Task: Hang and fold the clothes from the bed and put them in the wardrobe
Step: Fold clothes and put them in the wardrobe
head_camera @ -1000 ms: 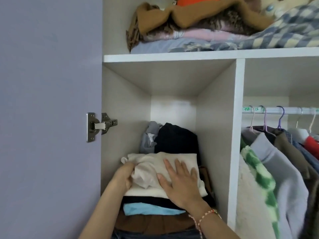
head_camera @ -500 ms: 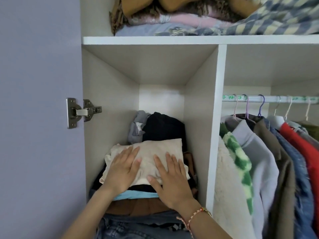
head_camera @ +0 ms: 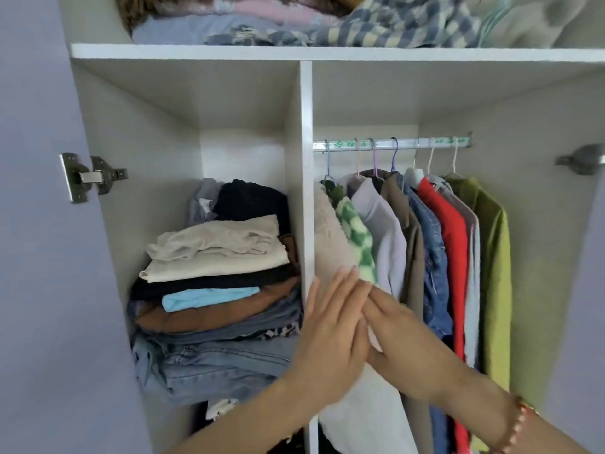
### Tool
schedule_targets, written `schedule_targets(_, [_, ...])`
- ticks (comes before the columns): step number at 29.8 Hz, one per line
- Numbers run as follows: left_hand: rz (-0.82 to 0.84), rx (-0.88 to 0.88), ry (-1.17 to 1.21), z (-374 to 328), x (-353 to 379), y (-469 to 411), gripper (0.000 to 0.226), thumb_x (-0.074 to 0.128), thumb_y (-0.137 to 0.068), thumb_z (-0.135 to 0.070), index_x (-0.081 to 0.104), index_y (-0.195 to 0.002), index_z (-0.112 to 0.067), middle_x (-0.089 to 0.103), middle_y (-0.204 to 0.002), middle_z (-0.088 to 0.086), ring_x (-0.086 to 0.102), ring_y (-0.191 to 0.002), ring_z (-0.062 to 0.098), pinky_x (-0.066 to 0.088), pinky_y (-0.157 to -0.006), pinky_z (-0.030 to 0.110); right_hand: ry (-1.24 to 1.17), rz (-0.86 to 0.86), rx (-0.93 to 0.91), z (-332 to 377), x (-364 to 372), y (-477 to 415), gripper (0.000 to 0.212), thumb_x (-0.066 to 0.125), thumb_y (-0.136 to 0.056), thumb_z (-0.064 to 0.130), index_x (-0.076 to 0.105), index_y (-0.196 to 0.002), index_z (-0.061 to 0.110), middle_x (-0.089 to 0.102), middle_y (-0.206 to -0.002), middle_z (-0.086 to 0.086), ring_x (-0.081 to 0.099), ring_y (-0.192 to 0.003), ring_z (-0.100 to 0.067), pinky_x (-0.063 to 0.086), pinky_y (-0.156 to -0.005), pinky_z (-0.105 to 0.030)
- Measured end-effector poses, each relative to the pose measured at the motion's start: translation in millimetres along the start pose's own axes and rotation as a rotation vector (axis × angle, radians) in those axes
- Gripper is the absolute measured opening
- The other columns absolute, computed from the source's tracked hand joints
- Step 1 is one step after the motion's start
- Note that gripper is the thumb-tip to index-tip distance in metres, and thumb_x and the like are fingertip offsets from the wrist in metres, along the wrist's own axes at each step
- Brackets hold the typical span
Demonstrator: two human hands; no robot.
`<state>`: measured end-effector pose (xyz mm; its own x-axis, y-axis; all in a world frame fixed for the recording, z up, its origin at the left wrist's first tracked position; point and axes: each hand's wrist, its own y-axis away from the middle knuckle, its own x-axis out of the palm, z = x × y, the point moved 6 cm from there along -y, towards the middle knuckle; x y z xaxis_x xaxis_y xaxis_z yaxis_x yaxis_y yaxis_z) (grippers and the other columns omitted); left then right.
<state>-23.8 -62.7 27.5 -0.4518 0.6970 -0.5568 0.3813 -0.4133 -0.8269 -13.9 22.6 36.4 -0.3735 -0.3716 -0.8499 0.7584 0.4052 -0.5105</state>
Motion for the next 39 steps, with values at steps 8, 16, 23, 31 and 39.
schedule_targets(8, [0.434,0.332,0.577,-296.0,135.9,13.4,0.056,0.021,-0.099,-0.04,0.042,-0.136,-0.004,0.036,-0.148,0.014,0.026,-0.14,0.029,0.019,-0.113,0.053,0.444,-0.051,0.886,-58.7,-122.2,326.9,0.065,0.043,-0.096,0.037,0.008,-0.149,0.026,0.02,-0.155,0.001,0.029,-0.139,-0.019,0.027,-0.109,-0.03])
schedule_targets(16, [0.815,1.016,0.874,-556.2,142.4,121.2,0.06,0.024,-0.095,-0.049,0.021,-0.147,-0.02,0.009,-0.157,-0.002,0.001,-0.145,0.011,-0.001,-0.118,0.027,0.462,-0.386,1.685,45.1,-158.9,582.0,0.063,0.041,-0.097,0.04,0.009,-0.149,0.027,0.03,-0.148,0.002,0.038,-0.131,-0.019,0.034,-0.105,-0.03])
schedule_targets(23, [0.934,1.622,0.987,-655.2,112.5,267.9,0.1,0.002,-0.063,-0.078,0.036,-0.14,-0.024,0.016,-0.153,0.0,0.014,-0.142,0.01,0.012,-0.112,0.022,0.234,-1.175,2.459,276.2,-52.2,726.4,0.049,0.042,-0.099,0.025,0.024,-0.144,0.017,0.042,-0.141,-0.008,0.049,-0.122,-0.012,0.034,-0.099,-0.019])
schedule_targets(31, [0.709,2.228,1.202,-665.4,-52.6,436.2,0.033,0.039,-0.07,-0.043,0.048,-0.099,-0.03,0.067,-0.094,-0.003,0.067,-0.08,0.013,0.053,-0.064,0.021,0.432,-2.213,2.701,521.6,106.0,703.5,0.017,0.049,-0.093,0.019,0.043,-0.11,0.02,0.058,-0.09,-0.003,0.058,-0.083,-0.022,0.042,-0.069,-0.027])
schedule_targets(39, [0.902,2.456,0.984,-694.7,-121.7,599.6,0.072,0.018,-0.067,-0.052,0.057,-0.117,-0.019,0.052,-0.128,-0.003,0.049,-0.12,0.014,0.035,-0.099,0.023,0.061,-2.673,2.515,587.6,211.3,779.0,0.017,0.036,-0.09,0.0,0.051,-0.084,0.006,0.051,-0.073,-0.01,0.044,-0.052,-0.015,0.032,-0.04,-0.019])
